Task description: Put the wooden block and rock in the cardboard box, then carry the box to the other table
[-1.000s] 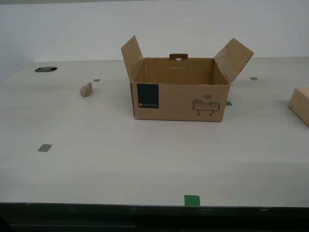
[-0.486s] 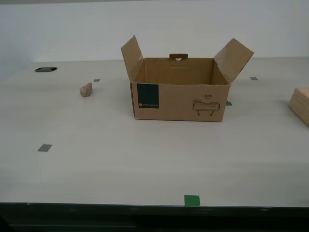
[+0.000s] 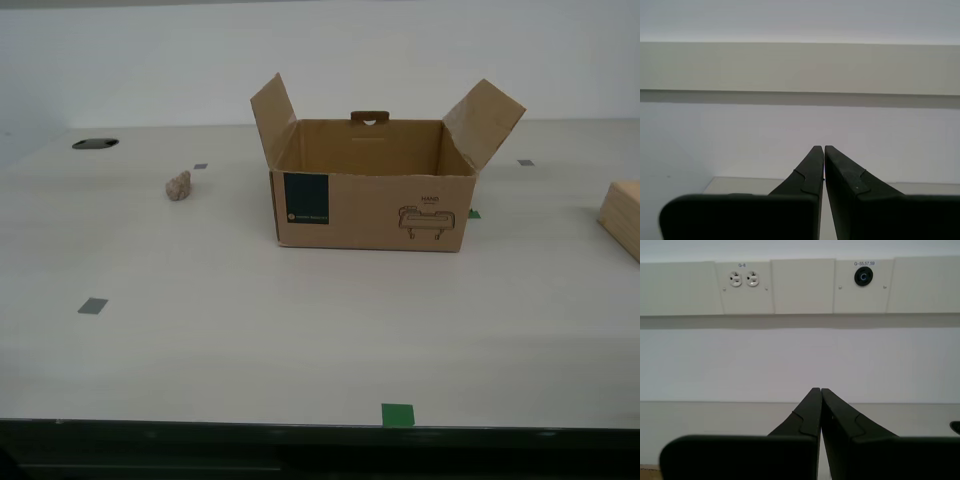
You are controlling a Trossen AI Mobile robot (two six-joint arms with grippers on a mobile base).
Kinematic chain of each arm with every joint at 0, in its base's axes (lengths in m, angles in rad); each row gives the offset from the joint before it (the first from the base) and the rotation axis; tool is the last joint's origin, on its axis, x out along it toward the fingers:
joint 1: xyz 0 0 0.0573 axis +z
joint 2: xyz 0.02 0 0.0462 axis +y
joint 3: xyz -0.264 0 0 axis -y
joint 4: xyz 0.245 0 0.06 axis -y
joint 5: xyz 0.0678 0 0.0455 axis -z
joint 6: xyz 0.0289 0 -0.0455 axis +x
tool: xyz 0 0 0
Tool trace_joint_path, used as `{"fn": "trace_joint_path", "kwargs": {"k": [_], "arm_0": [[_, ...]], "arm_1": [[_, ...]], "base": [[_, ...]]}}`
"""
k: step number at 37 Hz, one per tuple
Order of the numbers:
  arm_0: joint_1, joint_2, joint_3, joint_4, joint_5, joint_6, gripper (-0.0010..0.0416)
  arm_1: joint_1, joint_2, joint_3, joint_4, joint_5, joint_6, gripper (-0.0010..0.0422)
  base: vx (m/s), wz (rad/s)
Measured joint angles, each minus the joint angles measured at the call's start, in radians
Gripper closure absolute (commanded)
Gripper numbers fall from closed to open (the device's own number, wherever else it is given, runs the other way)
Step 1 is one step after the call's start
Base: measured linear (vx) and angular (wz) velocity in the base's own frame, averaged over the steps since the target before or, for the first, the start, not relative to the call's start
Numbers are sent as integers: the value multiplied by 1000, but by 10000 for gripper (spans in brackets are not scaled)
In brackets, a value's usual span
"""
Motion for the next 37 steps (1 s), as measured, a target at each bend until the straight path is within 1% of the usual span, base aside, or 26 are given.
{"fn": "trace_joint_path", "kwargs": {"k": [12, 18, 27, 31, 37], "arm_0": [[1, -5, 166, -311, 0, 0, 406], [0, -5, 271, -470, 0, 1, 406], [0, -5, 434, -673, 0, 3, 406], [1, -5, 499, -758, 0, 6, 406], [1, -5, 579, -873, 0, 20, 406]], "arm_1": [[-1, 0, 68, -188, 0, 0, 412], [-1, 0, 132, -353, 0, 0, 412], [-2, 0, 228, -549, 0, 0, 412], [-2, 1, 276, -652, 0, 0, 412], [-2, 1, 342, -762, 0, 0, 412]], "base": [[0, 0], [0, 0], [0, 0], [0, 0], [0, 0]]}}
